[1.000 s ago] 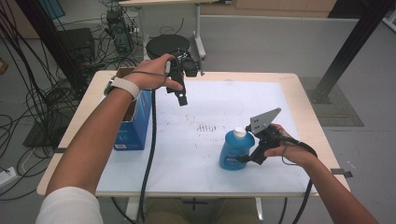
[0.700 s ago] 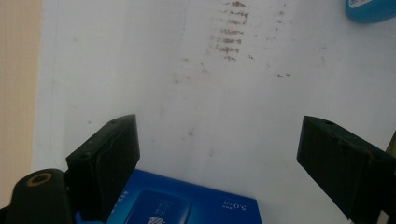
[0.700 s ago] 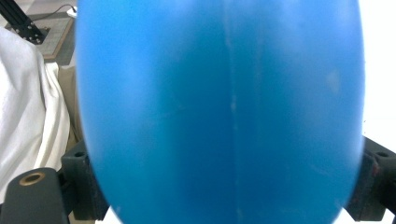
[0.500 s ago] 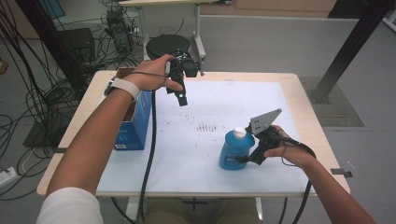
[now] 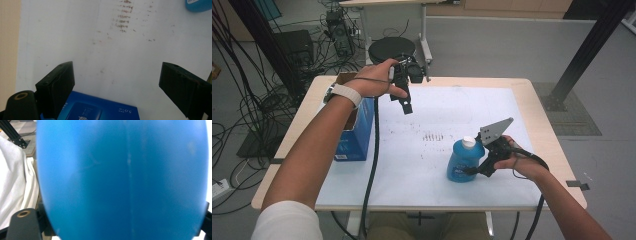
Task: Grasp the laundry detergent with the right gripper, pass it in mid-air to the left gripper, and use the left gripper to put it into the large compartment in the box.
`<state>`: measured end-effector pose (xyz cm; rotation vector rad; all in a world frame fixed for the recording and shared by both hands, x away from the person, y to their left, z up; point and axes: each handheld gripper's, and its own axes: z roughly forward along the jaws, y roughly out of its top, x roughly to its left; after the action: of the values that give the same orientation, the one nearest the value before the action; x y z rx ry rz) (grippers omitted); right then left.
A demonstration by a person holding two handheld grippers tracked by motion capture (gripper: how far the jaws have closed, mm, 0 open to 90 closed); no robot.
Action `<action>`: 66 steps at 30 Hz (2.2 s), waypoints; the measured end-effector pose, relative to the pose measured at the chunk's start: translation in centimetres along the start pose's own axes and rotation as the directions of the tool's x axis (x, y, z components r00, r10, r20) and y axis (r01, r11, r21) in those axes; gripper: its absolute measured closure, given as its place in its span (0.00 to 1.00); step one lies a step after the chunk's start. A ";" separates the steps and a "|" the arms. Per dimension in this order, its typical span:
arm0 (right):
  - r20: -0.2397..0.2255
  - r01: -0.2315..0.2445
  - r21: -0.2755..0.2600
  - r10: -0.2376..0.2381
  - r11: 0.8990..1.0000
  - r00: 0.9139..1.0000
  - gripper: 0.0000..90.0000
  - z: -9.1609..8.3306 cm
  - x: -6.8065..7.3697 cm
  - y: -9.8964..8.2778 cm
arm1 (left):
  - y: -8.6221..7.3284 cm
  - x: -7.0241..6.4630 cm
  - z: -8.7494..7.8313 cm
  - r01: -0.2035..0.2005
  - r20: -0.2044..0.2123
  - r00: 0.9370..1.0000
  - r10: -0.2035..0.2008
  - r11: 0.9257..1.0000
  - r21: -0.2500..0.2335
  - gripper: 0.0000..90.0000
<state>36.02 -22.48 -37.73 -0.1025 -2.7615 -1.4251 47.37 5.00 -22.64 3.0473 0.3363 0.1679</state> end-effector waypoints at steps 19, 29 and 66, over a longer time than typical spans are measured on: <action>-0.014 0.001 -0.030 -0.001 1.000 1.000 0.22 0.3 0.1 -0.5 | 0.0 0.0 0.1 0.004 0.000 1.000 -0.004 1.000 -0.003 0.15; -0.018 0.006 -0.051 -0.007 0.999 1.000 0.25 0.3 0.1 -0.6 | 0.0 0.0 0.1 0.003 -0.001 1.000 -0.003 1.000 -0.004 0.15; -0.019 0.004 -0.082 -0.005 0.997 1.000 0.30 0.6 0.1 -1.2 | 0.0 0.0 0.2 0.007 -0.002 1.000 -0.007 1.000 -0.004 0.15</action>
<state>35.85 -22.69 -39.00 -0.0846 -2.6899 -1.5326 47.37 4.97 -22.81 3.0418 0.3460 0.1707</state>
